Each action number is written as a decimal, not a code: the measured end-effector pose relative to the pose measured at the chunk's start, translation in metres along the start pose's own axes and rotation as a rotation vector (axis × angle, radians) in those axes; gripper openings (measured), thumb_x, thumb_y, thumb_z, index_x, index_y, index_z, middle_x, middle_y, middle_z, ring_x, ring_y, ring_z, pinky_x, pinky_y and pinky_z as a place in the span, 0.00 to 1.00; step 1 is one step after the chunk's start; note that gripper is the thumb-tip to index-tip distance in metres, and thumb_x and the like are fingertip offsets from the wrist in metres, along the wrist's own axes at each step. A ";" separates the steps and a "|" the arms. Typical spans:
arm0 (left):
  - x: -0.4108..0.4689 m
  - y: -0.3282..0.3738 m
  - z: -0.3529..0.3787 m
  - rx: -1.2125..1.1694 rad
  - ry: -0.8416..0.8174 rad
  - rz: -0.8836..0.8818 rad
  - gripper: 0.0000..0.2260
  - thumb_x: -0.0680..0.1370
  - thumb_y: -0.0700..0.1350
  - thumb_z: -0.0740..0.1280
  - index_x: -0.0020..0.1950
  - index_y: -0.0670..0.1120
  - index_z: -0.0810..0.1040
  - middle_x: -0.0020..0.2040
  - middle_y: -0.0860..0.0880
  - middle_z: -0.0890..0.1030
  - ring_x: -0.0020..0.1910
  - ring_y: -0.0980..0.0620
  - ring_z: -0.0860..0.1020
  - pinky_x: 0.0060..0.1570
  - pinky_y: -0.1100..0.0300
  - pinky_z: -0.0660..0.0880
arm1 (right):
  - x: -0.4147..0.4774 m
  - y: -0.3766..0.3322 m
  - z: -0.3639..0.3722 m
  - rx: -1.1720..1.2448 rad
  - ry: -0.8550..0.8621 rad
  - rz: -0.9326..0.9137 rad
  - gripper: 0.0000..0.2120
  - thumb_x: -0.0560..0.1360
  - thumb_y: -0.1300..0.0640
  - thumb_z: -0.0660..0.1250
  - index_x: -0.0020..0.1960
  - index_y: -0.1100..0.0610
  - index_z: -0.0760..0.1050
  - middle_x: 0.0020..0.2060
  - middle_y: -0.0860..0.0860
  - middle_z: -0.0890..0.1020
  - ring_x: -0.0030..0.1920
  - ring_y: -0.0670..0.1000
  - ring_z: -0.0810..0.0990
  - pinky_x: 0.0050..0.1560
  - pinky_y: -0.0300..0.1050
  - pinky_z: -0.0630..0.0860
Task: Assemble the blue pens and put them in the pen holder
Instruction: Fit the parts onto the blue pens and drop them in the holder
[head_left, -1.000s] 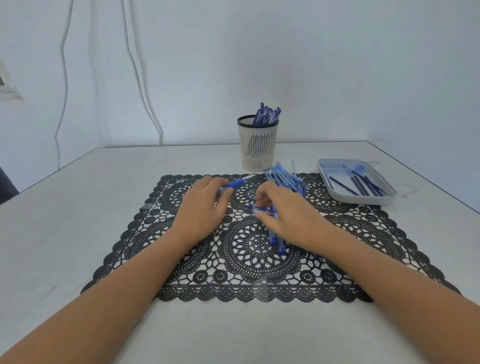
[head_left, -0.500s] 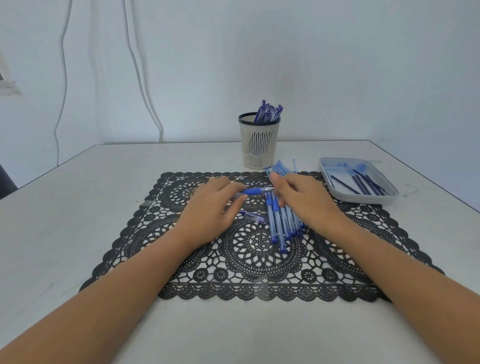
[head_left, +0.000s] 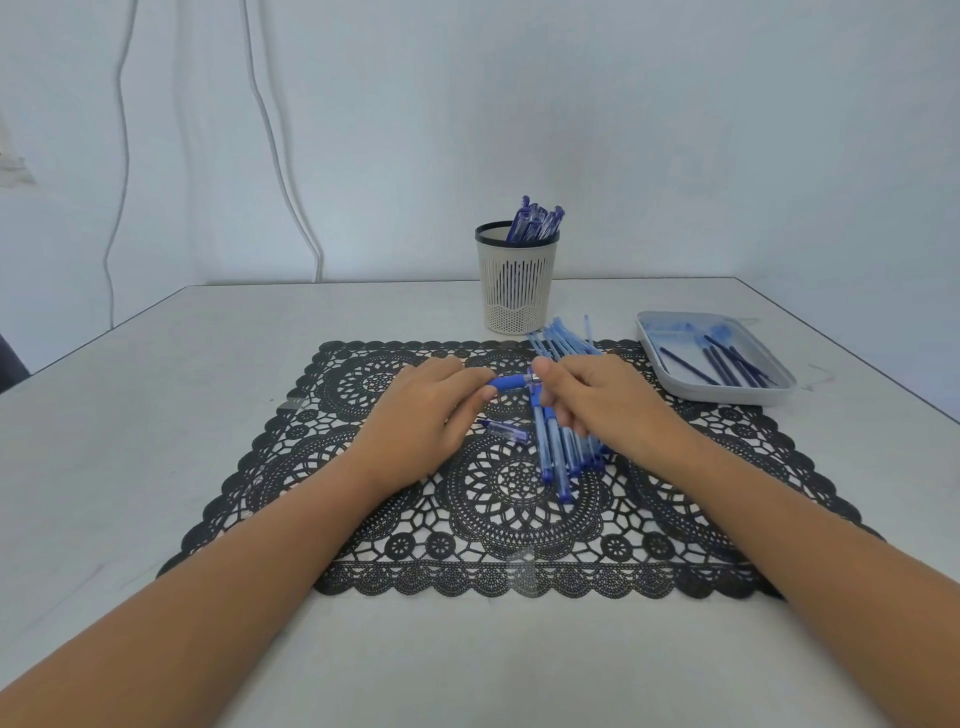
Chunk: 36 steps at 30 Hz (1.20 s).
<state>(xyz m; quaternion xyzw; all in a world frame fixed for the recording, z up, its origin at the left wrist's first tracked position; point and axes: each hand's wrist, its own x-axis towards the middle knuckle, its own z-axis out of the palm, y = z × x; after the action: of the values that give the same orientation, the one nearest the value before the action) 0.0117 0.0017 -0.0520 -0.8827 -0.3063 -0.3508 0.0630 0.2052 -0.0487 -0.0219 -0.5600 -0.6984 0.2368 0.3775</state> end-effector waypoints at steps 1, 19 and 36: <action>0.000 0.000 0.000 0.007 0.000 0.002 0.16 0.79 0.50 0.56 0.54 0.43 0.78 0.38 0.52 0.74 0.37 0.54 0.70 0.37 0.53 0.71 | 0.000 0.000 -0.001 -0.005 -0.015 -0.004 0.14 0.78 0.47 0.58 0.39 0.53 0.74 0.28 0.46 0.77 0.26 0.42 0.72 0.34 0.38 0.72; 0.001 0.001 0.000 0.033 -0.014 0.017 0.15 0.79 0.50 0.57 0.53 0.43 0.79 0.38 0.50 0.76 0.36 0.52 0.72 0.36 0.53 0.72 | 0.001 0.002 -0.001 0.018 0.023 -0.029 0.05 0.76 0.49 0.63 0.46 0.50 0.75 0.36 0.47 0.81 0.32 0.41 0.77 0.38 0.35 0.74; 0.001 0.001 -0.001 -0.049 -0.004 -0.110 0.18 0.78 0.53 0.56 0.55 0.42 0.79 0.41 0.51 0.77 0.41 0.54 0.72 0.43 0.57 0.71 | 0.002 0.003 -0.004 0.124 0.117 -0.040 0.05 0.75 0.62 0.66 0.48 0.53 0.74 0.41 0.47 0.78 0.41 0.44 0.77 0.45 0.35 0.75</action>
<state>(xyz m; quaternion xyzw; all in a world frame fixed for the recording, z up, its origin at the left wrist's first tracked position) 0.0115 0.0011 -0.0504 -0.8664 -0.3460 -0.3593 0.0216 0.2100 -0.0461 -0.0210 -0.5344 -0.6703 0.2390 0.4561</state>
